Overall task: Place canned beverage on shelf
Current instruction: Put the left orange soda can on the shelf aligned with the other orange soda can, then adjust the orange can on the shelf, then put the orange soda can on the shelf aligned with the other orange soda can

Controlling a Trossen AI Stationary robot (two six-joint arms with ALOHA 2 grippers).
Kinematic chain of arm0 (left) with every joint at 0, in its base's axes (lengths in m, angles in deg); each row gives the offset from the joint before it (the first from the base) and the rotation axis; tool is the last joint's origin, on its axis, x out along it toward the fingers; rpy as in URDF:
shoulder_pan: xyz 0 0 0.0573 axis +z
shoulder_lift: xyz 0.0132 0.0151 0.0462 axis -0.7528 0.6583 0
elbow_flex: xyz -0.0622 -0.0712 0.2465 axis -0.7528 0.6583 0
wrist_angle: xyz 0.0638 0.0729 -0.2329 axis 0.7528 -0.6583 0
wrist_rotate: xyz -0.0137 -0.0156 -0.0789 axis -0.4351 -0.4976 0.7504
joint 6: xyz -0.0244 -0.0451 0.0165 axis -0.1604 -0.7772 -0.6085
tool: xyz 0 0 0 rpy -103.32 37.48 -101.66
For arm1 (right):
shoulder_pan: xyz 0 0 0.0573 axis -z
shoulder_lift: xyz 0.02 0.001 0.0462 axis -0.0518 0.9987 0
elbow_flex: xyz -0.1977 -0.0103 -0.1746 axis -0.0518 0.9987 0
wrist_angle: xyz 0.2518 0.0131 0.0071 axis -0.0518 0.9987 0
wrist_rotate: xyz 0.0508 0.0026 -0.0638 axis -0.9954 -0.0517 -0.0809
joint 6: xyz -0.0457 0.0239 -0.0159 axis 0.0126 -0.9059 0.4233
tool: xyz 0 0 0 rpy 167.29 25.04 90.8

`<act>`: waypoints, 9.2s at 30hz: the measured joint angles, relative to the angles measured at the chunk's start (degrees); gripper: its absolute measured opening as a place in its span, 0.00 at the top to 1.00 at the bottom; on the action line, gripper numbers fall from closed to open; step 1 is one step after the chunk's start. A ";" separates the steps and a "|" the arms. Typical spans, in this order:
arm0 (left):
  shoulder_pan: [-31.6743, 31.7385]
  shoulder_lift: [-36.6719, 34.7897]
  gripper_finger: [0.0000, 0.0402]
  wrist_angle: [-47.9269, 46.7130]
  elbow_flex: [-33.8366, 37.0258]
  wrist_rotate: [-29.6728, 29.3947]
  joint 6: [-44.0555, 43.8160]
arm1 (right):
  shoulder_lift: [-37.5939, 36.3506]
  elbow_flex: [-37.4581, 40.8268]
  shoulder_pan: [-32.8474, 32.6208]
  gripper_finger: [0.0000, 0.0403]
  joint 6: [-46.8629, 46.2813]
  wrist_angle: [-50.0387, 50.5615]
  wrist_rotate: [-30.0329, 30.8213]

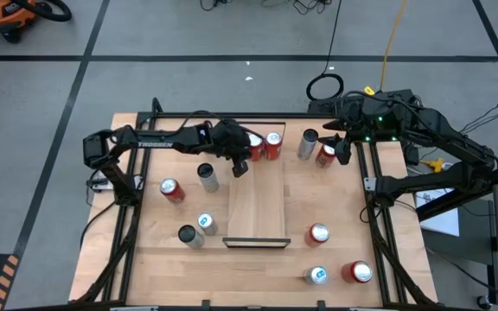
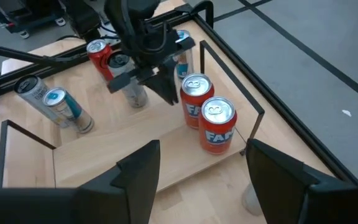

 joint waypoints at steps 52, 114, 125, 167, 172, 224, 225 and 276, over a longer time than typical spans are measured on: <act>4.36 0.59 0.91 -3.01 -1.03 -4.08 5.05 | 0.00 0.00 0.00 0.47 0.00 0.06 -0.01; -2.14 -18.57 0.91 -20.63 -8.85 -5.62 -1.53 | 36.54 0.09 4.93 1.00 15.58 -7.49 -8.73; -2.08 -18.57 0.91 -20.61 -8.85 -5.62 -1.25 | 36.39 0.09 5.27 1.00 15.50 -7.48 -7.31; -18.75 -18.51 0.91 -17.00 -8.79 -11.44 -18.23 | 6.74 -0.02 -23.20 0.78 -13.33 17.82 -13.71; -21.92 -18.51 0.91 -16.93 -8.79 -13.38 -19.67 | 7.29 -0.02 -31.98 0.61 -11.73 17.66 -8.83; -26.95 -14.09 0.91 -13.28 -8.81 -24.22 -23.27 | 17.94 27.80 -45.51 0.01 -8.76 -10.60 -2.54; -26.95 -14.09 0.91 -13.31 -8.79 -24.09 -23.86 | 18.67 27.80 -45.51 0.01 -8.49 -10.66 -2.43; -27.52 -14.09 0.91 -3.94 -8.81 -24.58 -20.94 | 23.49 -6.20 -41.08 0.33 -11.95 20.10 -7.69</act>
